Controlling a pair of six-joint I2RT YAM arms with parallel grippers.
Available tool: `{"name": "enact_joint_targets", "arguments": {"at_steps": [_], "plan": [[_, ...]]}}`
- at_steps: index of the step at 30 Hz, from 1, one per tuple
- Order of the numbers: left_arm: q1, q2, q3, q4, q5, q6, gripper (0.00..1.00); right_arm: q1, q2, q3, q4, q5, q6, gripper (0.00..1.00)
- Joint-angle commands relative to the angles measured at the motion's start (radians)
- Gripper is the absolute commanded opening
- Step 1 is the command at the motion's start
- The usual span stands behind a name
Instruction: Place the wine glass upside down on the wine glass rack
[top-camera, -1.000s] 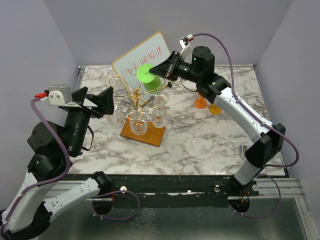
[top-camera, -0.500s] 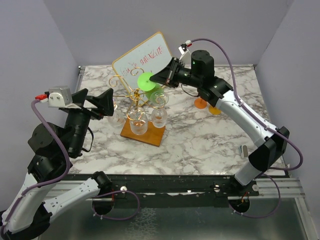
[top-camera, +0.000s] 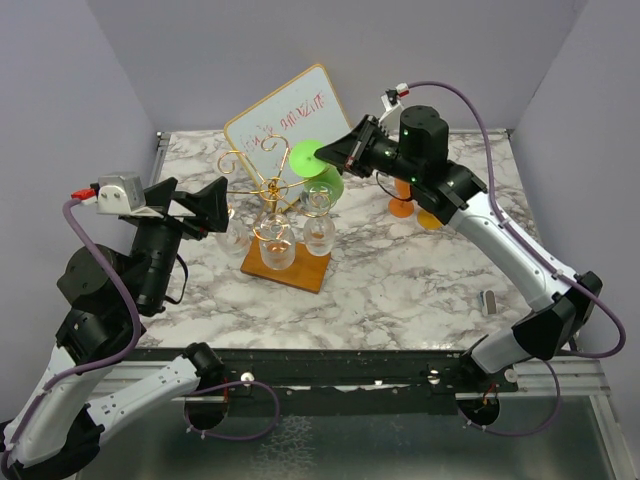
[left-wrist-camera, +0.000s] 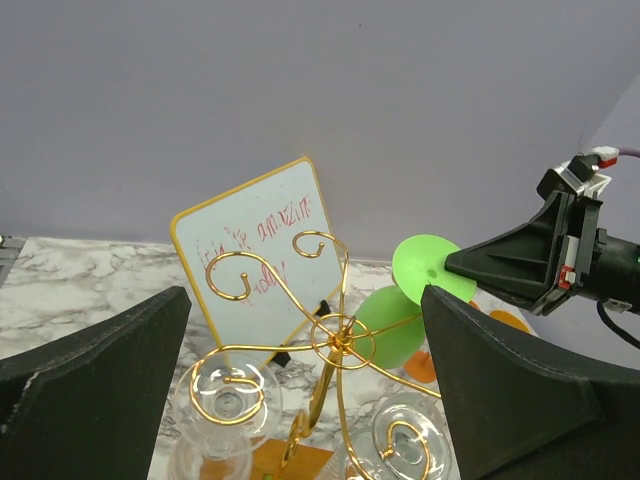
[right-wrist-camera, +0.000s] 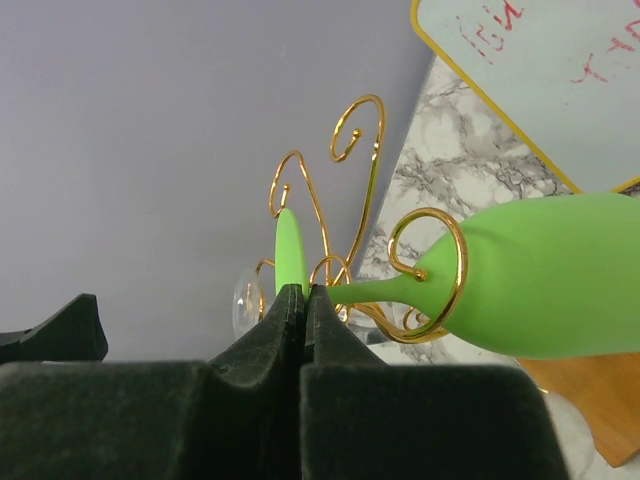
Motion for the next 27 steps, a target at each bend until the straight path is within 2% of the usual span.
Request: {"name": "enact_joint_targets", "arguments": {"at_steps": [1,15,27], "plan": [[-0.002,-0.001,-0.013,-0.011,-0.004,0.001,0.99,0.002,-0.036,-0.021,-0.054,0.096,0.029,0.01],[-0.002,-0.011,-0.023,-0.011,-0.006,0.002,0.99,0.000,-0.057,-0.043,-0.041,0.313,0.009,0.01],[-0.003,0.000,-0.019,-0.011,-0.005,0.014,0.99,0.000,0.023,0.019,-0.006,0.282,-0.033,0.01]]}}
